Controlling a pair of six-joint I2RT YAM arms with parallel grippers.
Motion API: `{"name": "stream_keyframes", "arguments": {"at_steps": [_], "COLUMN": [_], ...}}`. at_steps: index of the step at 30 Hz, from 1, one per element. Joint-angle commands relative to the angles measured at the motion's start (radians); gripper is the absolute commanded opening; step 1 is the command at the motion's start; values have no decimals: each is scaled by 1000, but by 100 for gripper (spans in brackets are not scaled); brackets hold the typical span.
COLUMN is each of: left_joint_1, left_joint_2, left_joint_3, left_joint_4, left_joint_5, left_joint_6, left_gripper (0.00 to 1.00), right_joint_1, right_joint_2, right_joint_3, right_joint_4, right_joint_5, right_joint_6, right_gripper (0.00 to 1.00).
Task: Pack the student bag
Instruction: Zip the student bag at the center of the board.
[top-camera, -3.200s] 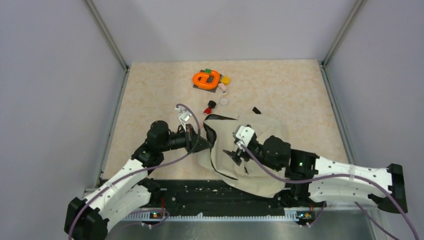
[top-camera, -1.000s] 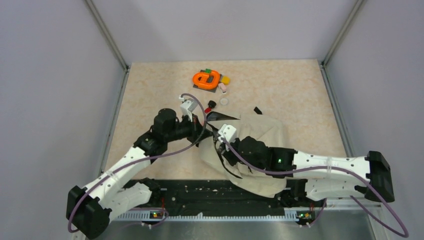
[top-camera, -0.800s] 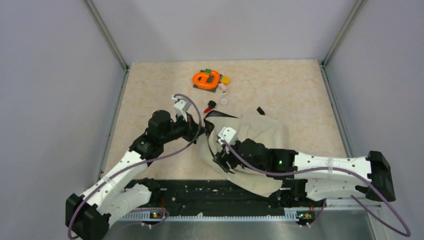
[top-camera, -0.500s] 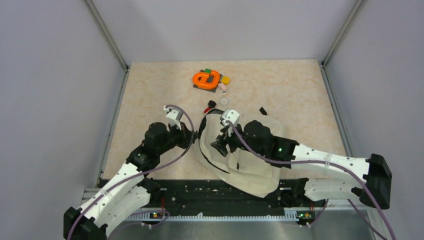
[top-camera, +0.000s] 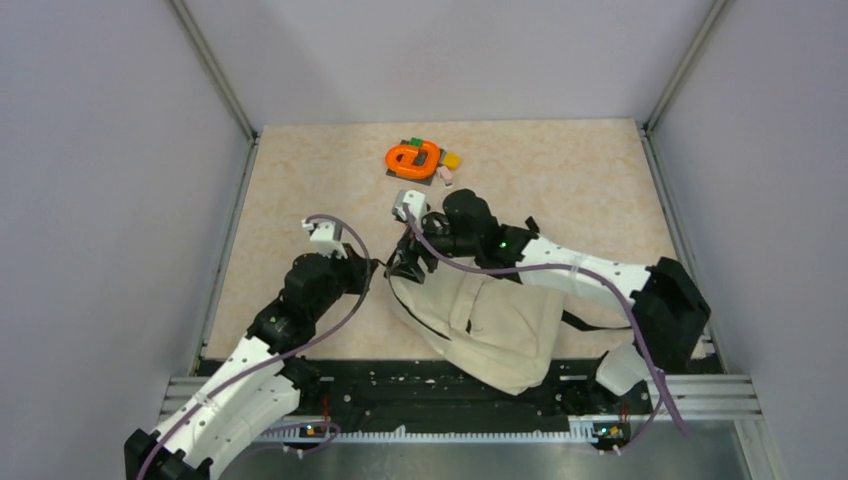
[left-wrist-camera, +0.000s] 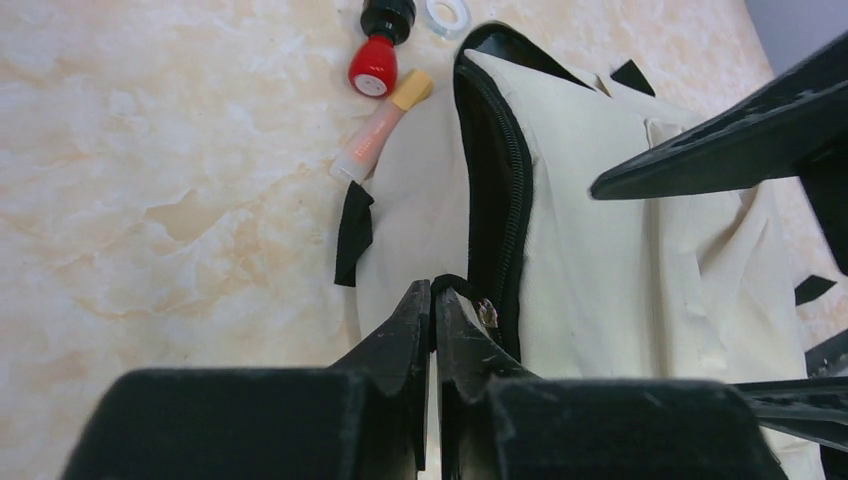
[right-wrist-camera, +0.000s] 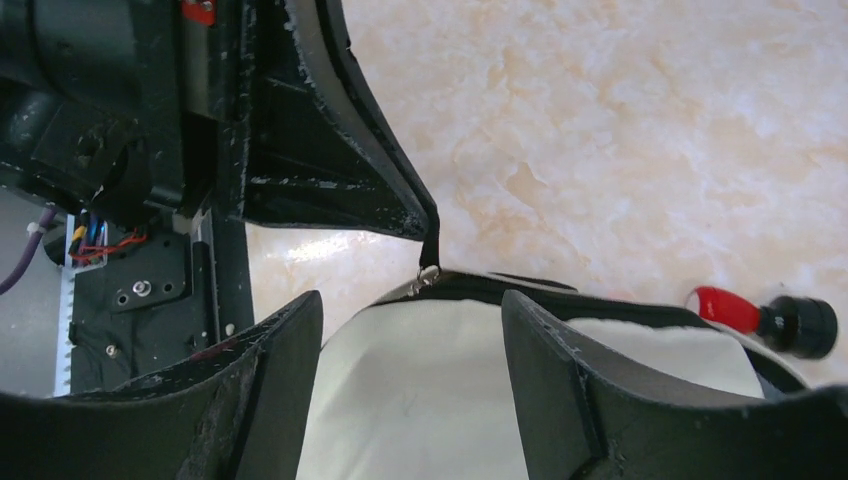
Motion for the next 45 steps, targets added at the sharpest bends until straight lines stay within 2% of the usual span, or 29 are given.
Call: {"name": "stream_keyframes", "arguments": {"at_steps": [1, 5, 11, 20, 25, 28, 31, 36, 37, 39, 40, 42, 43, 45], "left_joint_1": [5, 4, 5, 4, 5, 5, 4, 4, 4, 4, 5, 4, 4, 4], "left_joint_2": [-64, -94, -96, -92, -88, -85, -81, -77, -78, -81, -83, -95, -103, -130], "left_joint_3": [-21, -26, -15, -7, 0, 3, 6, 7, 8, 10, 10, 15, 21, 24], "left_joint_4": [20, 13, -3, 7, 2, 4, 9, 19, 18, 13, 8, -7, -29, -71], "left_joint_5": [-102, -88, -65, -68, -82, -60, -28, 25, 26, 25, 23, 11, -3, -38], "left_joint_6": [1, 25, 52, 68, 76, 84, 96, 115, 115, 115, 115, 106, 90, 57], "left_gripper": [6, 4, 3, 2, 1, 1, 1, 2, 2, 2, 2, 10, 19, 44], "right_joint_1": [-9, -8, -9, -9, -9, -8, -9, -9, -9, -9, -9, -9, -9, -9], "right_joint_2": [93, 151, 252, 361, 374, 378, 380, 371, 370, 368, 366, 358, 349, 323], "right_joint_3": [147, 189, 291, 397, 406, 400, 395, 365, 365, 356, 352, 337, 326, 289], "right_joint_4": [-79, -77, -119, -240, -282, -265, -233, -130, -119, -95, -86, -66, -54, 2], "right_joint_5": [-121, -130, -173, -230, -260, -265, -272, -287, -287, -283, -279, -261, -241, -189], "right_joint_6": [-88, -108, -138, -200, -239, -248, -248, -221, -218, -213, -211, -205, -196, -167], "right_gripper": [64, 62, 54, 33, 29, 24, 15, 17, 14, 2, 0, 0, 0, 0]}}
